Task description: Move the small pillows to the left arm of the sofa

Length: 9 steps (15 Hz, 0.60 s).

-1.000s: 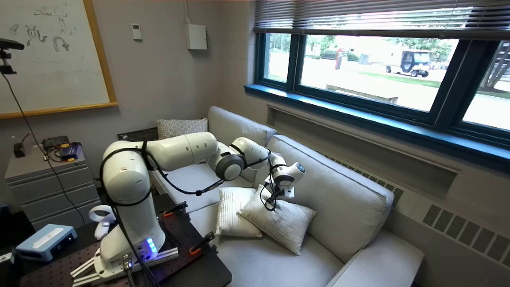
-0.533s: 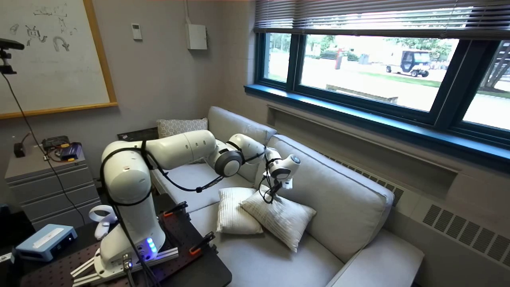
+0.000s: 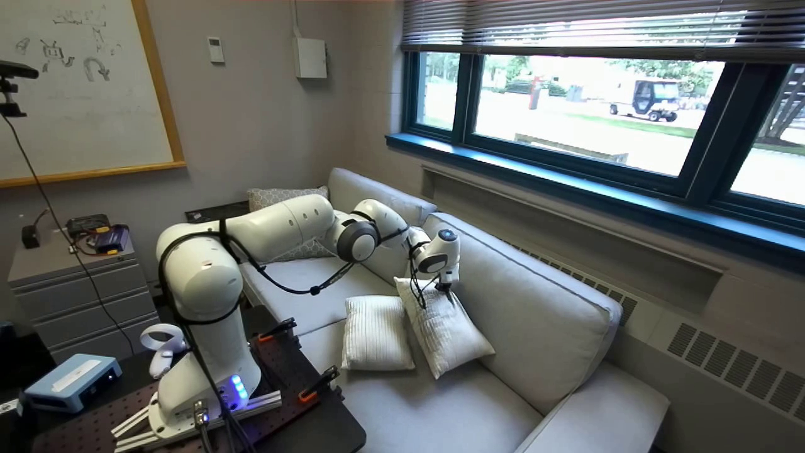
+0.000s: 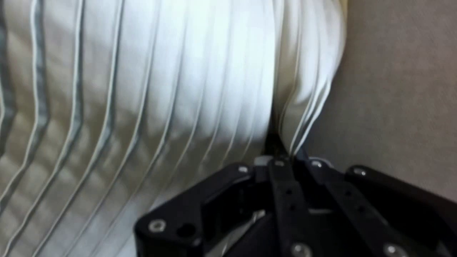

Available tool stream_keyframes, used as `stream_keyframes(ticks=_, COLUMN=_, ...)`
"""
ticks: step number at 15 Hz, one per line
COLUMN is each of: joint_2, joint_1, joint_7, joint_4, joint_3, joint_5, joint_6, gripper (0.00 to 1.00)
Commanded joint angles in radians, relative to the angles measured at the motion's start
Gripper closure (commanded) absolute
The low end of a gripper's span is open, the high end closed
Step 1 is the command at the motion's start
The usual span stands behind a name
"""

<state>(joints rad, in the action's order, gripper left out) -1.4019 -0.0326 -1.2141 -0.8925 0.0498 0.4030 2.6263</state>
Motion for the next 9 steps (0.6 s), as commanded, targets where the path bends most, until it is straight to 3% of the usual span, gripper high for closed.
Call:
stream_keyframes(ticks=1, joint_2=0.147, joint_1=-0.045, joint_7=-0.097, joint_4=-0.245, joint_3=0.071, joint_5=0.044, joint_6=0.232, gripper=0.99)
stream_keyframes(ticks=6, joint_2=0.241, joint_1=-0.134, joint_7=-0.165, joint_4=-0.498, joint_3=0.155, joint_5=0.148, joint_6=0.499, gripper=0.99)
stream_keyframes(ticks=9, joint_2=0.322, joint_1=-0.076, joint_7=-0.059, joint_4=-0.649, joint_3=-0.005, joint_5=0.087, joint_6=0.553, gripper=0.99)
